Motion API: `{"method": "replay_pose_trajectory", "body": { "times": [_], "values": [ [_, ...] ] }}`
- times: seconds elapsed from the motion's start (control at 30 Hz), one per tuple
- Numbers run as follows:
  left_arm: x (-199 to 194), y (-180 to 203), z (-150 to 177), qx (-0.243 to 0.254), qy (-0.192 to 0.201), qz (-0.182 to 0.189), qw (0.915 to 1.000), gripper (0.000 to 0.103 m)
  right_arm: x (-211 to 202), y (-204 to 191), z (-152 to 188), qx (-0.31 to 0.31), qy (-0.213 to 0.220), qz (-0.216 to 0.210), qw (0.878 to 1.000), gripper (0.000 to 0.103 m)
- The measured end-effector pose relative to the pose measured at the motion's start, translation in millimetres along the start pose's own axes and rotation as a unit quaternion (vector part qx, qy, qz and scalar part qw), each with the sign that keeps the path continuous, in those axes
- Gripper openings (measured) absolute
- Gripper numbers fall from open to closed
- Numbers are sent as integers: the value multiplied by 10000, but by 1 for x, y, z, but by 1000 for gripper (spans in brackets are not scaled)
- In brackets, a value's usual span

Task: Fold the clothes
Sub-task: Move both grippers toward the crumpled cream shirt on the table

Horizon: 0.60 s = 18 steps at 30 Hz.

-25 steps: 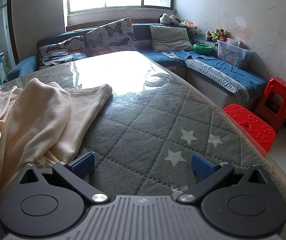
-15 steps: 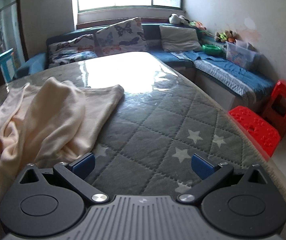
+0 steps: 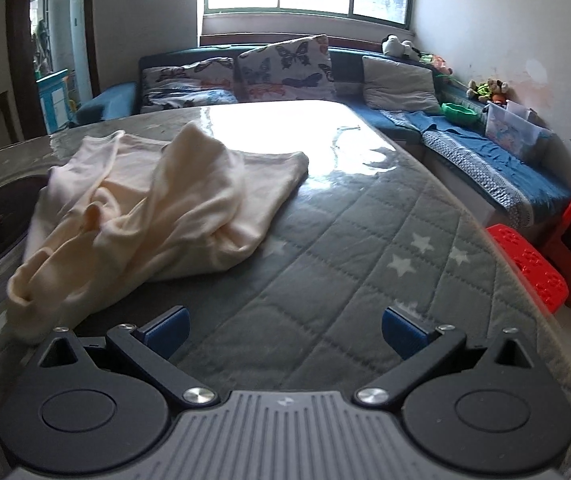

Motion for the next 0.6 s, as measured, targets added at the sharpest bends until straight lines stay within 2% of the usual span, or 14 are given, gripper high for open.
{"method": "replay_pose_trajectory", "body": {
  "times": [0.6],
  "values": [
    [-21, 41, 8, 234, -50, 259, 9994, 103, -30, -13, 27, 58, -168, -368, 9992, 103]
  ]
}}
Point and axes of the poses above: each gripper's, at about its wrist camera, not at the fingertips, and x roughly the way its jaws point, y to its right, z to its underside, the point moved 1 cm from there along x, roughly the way its jaws point, and after that the axes turned 5 degrees about x, right-handed, at the moved point
